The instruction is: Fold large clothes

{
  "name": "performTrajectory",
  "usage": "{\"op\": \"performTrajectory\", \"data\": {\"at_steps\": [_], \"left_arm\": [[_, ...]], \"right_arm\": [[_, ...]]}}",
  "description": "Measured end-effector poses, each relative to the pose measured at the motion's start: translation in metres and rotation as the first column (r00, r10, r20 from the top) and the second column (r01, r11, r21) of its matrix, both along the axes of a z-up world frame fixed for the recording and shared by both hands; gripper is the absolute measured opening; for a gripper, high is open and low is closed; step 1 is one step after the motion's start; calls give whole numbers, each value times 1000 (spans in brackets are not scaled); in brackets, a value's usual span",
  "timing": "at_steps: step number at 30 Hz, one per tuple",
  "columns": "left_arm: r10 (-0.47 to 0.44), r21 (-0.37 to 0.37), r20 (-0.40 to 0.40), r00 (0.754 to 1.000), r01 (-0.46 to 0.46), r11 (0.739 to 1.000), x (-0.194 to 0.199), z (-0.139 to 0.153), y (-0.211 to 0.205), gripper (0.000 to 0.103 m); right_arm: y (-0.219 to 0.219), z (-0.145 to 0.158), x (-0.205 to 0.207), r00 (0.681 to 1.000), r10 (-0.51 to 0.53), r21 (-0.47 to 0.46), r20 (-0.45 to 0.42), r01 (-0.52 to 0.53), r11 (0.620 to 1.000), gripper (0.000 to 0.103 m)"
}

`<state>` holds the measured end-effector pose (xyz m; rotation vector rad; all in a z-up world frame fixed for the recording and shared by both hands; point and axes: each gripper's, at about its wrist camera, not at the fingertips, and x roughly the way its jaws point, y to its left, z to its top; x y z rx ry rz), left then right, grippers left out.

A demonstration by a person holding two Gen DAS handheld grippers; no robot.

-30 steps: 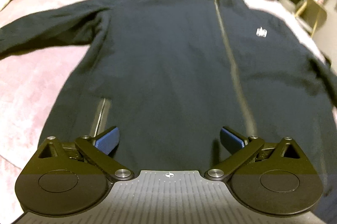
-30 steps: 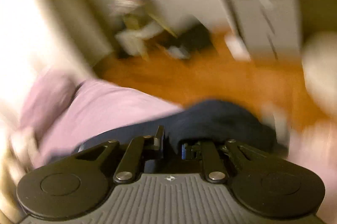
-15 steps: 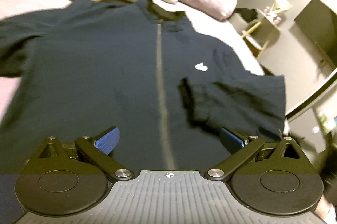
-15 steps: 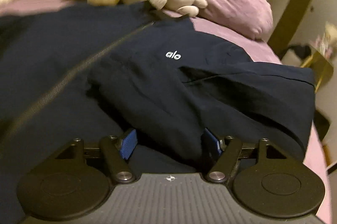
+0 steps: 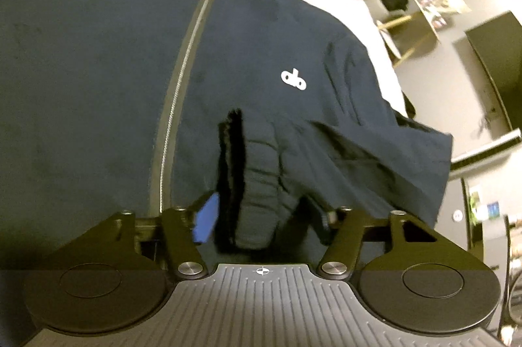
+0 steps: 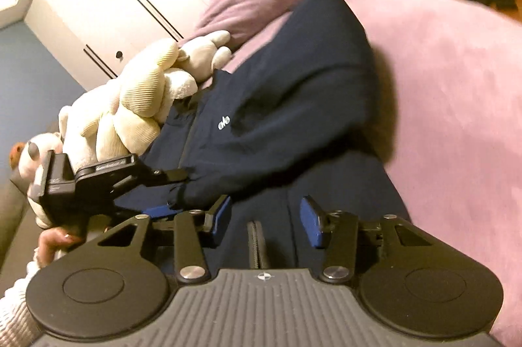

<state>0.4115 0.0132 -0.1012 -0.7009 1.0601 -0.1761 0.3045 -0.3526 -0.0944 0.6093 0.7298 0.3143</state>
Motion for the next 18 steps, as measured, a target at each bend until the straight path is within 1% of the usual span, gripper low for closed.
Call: {"op": "performTrajectory", "data": {"at_steps": [1, 2, 3, 4, 5, 6, 8, 10, 11, 12, 13, 14, 15, 16, 17, 18], "left_arm": [[13, 1, -2, 1000, -13, 1000, 2, -1, 1, 35], [19, -13, -6, 1000, -19, 1000, 5, -2, 2, 30], [26, -28, -14, 1000, -27, 999, 7, -2, 4, 19], [38, -29, -11, 999, -38, 999, 8, -1, 5, 13], [39, -37, 9, 999, -39, 999, 8, 5, 6, 10], [43, -28, 44, 998, -42, 999, 6, 13, 8, 10], [41, 11, 119, 992, -42, 999, 0, 35, 17, 10], [41, 45, 189, 981, -50, 998, -6, 56, 32, 9], [45, 91, 214, 976, -65, 994, -10, 65, 42, 9], [41, 161, 233, 972, -81, 984, -12, 71, 51, 10], [41, 238, 243, 969, -101, 966, -15, 75, 58, 10], [47, 321, 244, 969, -126, 939, -16, 76, 66, 10], [54, 379, 235, 971, -142, 914, -16, 74, 73, 10], [69, 417, 218, 973, -157, 895, -16, 69, 80, 10], [87, 440, 197, 977, -167, 882, -15, 62, 85, 10], [100, 448, 177, 979, -171, 878, -13, 54, 90, 11]], "right_arm": [[0, -6, 0, 1000, -5, 3, -13, 5, 1000, 47], [1, -11, 0, 1000, -8, 5, -23, 8, 1000, 46], [1, -14, -1, 1000, -11, 9, -28, 11, 1000, 46], [0, -14, -5, 999, -15, 10, -29, 15, 1000, 46], [1, -14, -7, 999, -17, 11, -27, 17, 1000, 46], [3, -14, -5, 1000, -18, 8, -25, 18, 1000, 46], [5, -12, -5, 999, -21, -6, -27, 21, 1000, 46], [8, -9, -4, 999, -22, -39, -33, 20, 999, 47], [11, -7, 2, 999, -22, -57, -33, 20, 998, 48], [12, -6, 2, 999, -23, -72, -31, 21, 997, 49], [12, -4, 2, 999, -26, -81, -27, 23, 996, 52], [11, -2, 1, 1000, -22, -82, -19, 20, 996, 54], [12, -2, 2, 1000, -19, -81, -18, 18, 997, 54], [12, -1, 2, 1000, -20, -79, -18, 18, 997, 54], [12, -1, 3, 1000, -17, -64, -15, 16, 998, 54], [13, -2, 3, 1000, -18, -46, -13, 17, 999, 54]]}}
